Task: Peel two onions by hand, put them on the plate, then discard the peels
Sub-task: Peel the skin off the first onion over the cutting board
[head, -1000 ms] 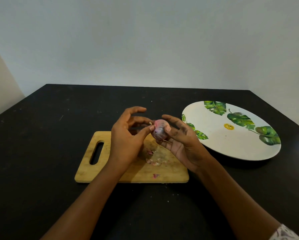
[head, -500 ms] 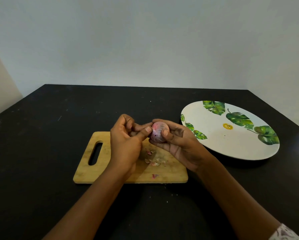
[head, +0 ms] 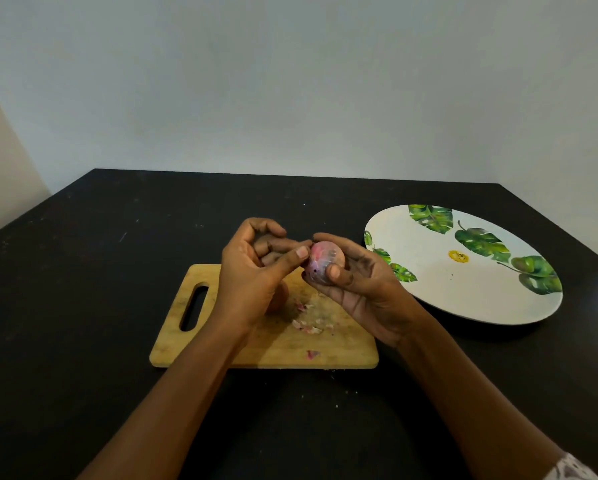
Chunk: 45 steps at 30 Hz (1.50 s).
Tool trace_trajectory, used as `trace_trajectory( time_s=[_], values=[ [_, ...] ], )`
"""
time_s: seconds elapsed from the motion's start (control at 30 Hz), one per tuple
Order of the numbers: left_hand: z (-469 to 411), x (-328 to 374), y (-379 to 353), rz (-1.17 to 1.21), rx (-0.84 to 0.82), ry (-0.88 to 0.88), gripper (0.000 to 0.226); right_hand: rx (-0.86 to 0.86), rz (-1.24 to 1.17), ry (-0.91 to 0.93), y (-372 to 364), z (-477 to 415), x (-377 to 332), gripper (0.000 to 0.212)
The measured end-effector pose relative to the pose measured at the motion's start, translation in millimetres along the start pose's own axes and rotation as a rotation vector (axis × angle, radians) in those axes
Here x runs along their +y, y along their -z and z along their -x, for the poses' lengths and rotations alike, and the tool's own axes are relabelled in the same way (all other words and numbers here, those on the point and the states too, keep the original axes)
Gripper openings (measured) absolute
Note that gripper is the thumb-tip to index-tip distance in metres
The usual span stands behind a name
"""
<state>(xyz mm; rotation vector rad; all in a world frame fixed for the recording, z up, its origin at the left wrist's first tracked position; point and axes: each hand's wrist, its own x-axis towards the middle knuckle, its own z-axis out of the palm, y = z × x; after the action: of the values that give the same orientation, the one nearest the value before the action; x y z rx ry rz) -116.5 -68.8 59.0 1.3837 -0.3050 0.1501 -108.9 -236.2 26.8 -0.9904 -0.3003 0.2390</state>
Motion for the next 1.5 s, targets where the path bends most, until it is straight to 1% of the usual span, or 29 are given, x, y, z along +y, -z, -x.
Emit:
trace_trajectory(
  time_s=[0.1, 0.2, 0.27, 0.37, 0.43, 0.5, 0.57, 0.67, 0.77, 0.87, 0.93, 1.03, 1.1, 1.13, 1.2, 1.27, 1.37, 1.43, 1.5],
  values=[
    [1, 3, -1, -0.047, -0.021, -0.068, 0.028, 0.021, -0.002, -0.003, 0, 0, 0, 0.063],
    [2, 5, -2, -0.197, -0.065, -0.135, 0.036, 0.067, -0.010, -0.012, -1, 0, 0, 0.075],
    [3, 5, -2, -0.249, -0.091, -0.164, 0.038, 0.090, 0.005, -0.005, -4, -1, 0, 0.076],
    [3, 2, -2, -0.286, -0.124, -0.180, 0.051, 0.118, -0.038, 0.000, -7, -1, 1, 0.072],
    [2, -3, -2, -0.396, -0.138, -0.201, 0.068, 0.128, -0.082, -0.004, -9, -1, 1, 0.072],
    [3, -9, -5, -0.493, -0.135, -0.205, 0.078, 0.140, -0.114, -0.002, -11, -1, 4, 0.066],
    [4, -14, -8, -0.526, -0.093, -0.201, 0.078, 0.152, -0.156, 0.011, -14, 0, 6, 0.056],
    [5, -22, -9, -0.584, -0.036, -0.226, 0.076, 0.159, -0.204, 0.015, -18, 2, 8, 0.051],
    [5, -24, -10, -0.626, -0.018, -0.249, 0.074, 0.163, -0.178, 0.007, -21, 3, 6, 0.042],
    [6, -22, -12, -0.599, -0.014, -0.209, 0.072, 0.168, -0.142, -0.008, -21, 3, 4, 0.038],
    [6, -20, -12, -0.520, -0.003, -0.152, 0.068, 0.191, -0.120, -0.033, -19, 3, 1, 0.040],
    [2, -16, -7, -0.311, 0.021, 0.005, 0.049, 0.241, -0.113, -0.073, -16, 2, -4, 0.051],
    [-2, -13, -4, -0.179, 0.029, 0.078, 0.033, 0.284, -0.098, -0.065, -13, 1, -5, 0.050],
    [-3, -13, -3, -0.106, 0.034, 0.102, 0.032, 0.293, -0.084, -0.052, -12, 1, -5, 0.047],
    [-5, -13, -3, 0.017, 0.032, 0.130, 0.049, 0.283, -0.047, -0.023, -12, 0, -4, 0.042],
    [-4, -12, -5, 0.045, 0.009, 0.126, 0.062, 0.241, -0.016, 0.002, -12, 1, -4, 0.040],
    [-2, -13, -7, 0.029, -0.011, 0.118, 0.064, 0.091, 0.016, 0.044, -11, 2, -1, 0.058],
    [0, -15, -7, 0.010, -0.023, 0.127, 0.066, 0.038, 0.071, 0.069, -12, 3, 0, 0.054],
    [0, -15, -8, -0.035, -0.041, 0.129, 0.066, 0.054, 0.117, 0.085, -13, 5, 0, 0.048]
  ],
)
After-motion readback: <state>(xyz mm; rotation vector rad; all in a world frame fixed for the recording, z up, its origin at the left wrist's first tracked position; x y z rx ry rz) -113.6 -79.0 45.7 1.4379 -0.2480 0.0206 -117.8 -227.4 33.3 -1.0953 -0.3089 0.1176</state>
